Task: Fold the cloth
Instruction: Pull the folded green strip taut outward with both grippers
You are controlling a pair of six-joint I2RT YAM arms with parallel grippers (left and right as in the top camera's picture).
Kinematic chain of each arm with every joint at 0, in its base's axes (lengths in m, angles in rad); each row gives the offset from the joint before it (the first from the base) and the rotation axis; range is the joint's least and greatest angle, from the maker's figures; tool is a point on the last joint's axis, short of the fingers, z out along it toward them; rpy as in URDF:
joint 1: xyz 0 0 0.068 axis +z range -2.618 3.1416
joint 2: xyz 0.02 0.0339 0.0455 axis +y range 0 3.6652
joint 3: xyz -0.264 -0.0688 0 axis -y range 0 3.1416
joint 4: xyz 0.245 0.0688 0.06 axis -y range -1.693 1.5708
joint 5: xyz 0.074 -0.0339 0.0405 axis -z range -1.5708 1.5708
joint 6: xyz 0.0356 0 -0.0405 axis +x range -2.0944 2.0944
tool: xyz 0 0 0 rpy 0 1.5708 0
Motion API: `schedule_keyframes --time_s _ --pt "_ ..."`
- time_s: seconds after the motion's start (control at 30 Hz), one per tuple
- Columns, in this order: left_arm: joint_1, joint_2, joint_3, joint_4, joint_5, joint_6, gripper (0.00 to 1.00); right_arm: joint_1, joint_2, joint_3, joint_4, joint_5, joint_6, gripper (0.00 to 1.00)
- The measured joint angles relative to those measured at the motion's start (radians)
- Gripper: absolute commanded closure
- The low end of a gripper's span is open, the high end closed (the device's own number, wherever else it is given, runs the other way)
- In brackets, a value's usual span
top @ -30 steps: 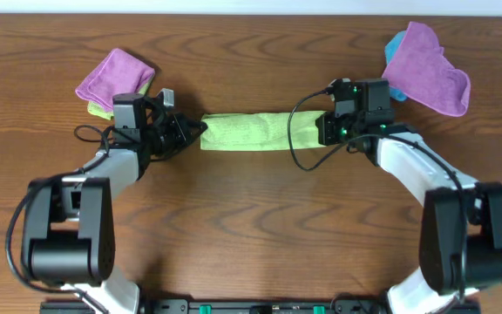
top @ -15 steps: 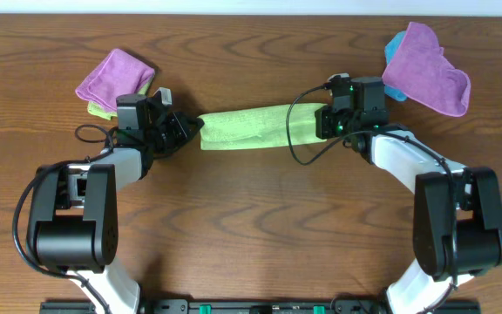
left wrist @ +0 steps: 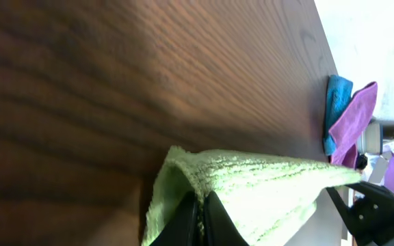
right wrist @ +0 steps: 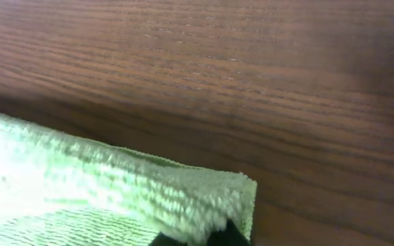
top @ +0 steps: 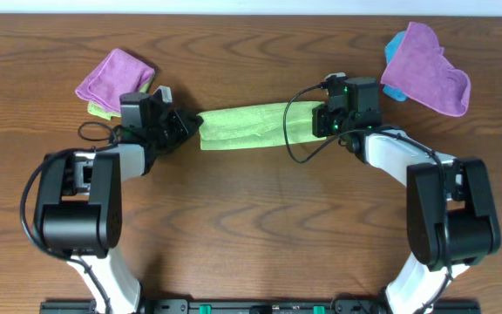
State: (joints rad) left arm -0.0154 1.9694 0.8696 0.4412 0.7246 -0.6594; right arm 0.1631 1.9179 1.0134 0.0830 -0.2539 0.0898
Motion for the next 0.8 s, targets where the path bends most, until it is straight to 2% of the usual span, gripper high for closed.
schedule_keyframes --time_s 0.03,0.1,0.13,0.2,0.3,0.4,0.57,0.63,0.67,0.7,0.73,0.77,0.8 --pt "0.0 0.007 0.003 0.006 0.0 0.0 0.87 0.0 0.0 0.0 0.002 0.007 0.003 0.66" --pt "0.0 0.014 0.004 0.016 -0.004 0.002 0.6 0.0 0.002 0.0 0.007 0.013 0.003 0.56" --pt "0.0 0.017 0.005 0.029 -0.006 -0.003 0.56 0.0 0.002 0.0 0.008 0.015 0.005 0.48" --pt "0.0 0.017 0.006 0.049 -0.009 -0.01 0.51 0.0 0.002 0.0 0.011 0.02 0.006 0.48" --pt "0.001 0.017 0.009 0.083 -0.006 -0.014 0.31 0.0 0.002 0.0 0.011 0.018 0.014 0.45" --pt "0.005 0.017 0.011 0.091 0.009 -0.019 0.18 0.0 0.002 0.0 0.011 0.018 0.032 0.44" --pt "0.027 0.016 0.011 0.09 0.045 -0.021 0.17 0.0 -0.027 0.0 -0.013 0.018 0.055 0.42" --pt "0.046 0.008 0.011 0.09 0.069 -0.021 0.2 0.0 -0.064 0.0 -0.039 0.018 0.074 0.41" --pt "0.053 0.002 0.011 0.09 0.08 -0.022 0.25 0.0 -0.085 0.0 -0.058 0.018 0.085 0.4" --pt "0.064 -0.013 0.011 0.089 0.095 -0.021 0.36 -0.003 -0.12 0.0 -0.087 0.017 0.105 0.38" --pt "0.07 -0.027 0.011 0.089 0.105 -0.024 0.53 -0.005 -0.145 0.001 -0.108 0.016 0.122 0.36" --pt "0.074 -0.042 0.011 0.086 0.112 -0.029 0.66 -0.008 -0.166 0.001 -0.134 0.016 0.135 0.34" --pt "0.075 -0.061 0.011 0.088 0.118 -0.028 0.85 -0.014 -0.191 0.002 -0.164 0.015 0.151 0.34"
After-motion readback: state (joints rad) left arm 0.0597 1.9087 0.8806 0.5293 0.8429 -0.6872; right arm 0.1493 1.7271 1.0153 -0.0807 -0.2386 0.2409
